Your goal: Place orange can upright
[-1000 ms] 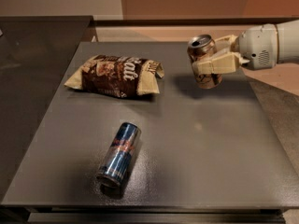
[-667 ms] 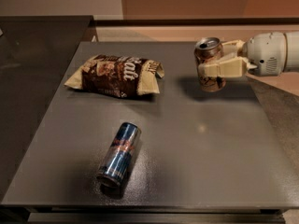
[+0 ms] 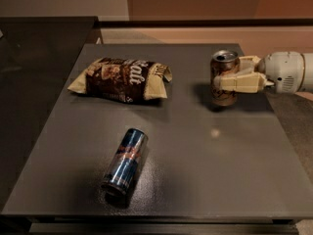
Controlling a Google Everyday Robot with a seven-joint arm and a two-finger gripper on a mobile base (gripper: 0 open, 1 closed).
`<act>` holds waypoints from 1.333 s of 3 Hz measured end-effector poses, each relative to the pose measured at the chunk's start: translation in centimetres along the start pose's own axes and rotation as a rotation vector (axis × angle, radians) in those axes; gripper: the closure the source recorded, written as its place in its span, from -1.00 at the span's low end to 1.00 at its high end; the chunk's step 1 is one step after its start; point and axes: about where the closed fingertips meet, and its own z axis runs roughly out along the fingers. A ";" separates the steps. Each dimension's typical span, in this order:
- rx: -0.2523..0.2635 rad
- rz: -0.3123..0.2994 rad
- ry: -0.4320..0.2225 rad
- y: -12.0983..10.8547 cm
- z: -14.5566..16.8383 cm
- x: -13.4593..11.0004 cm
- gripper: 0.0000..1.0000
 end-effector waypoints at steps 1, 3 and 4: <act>-0.042 -0.009 -0.049 0.0 0.1 1.0 1.00; -0.126 -0.102 -0.121 0.4 0.6 1.3 0.16; -0.146 -0.121 -0.125 0.4 0.7 1.6 -0.30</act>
Offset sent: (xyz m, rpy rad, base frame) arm -0.0030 -0.0009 -0.0188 0.1142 -0.1294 0.1512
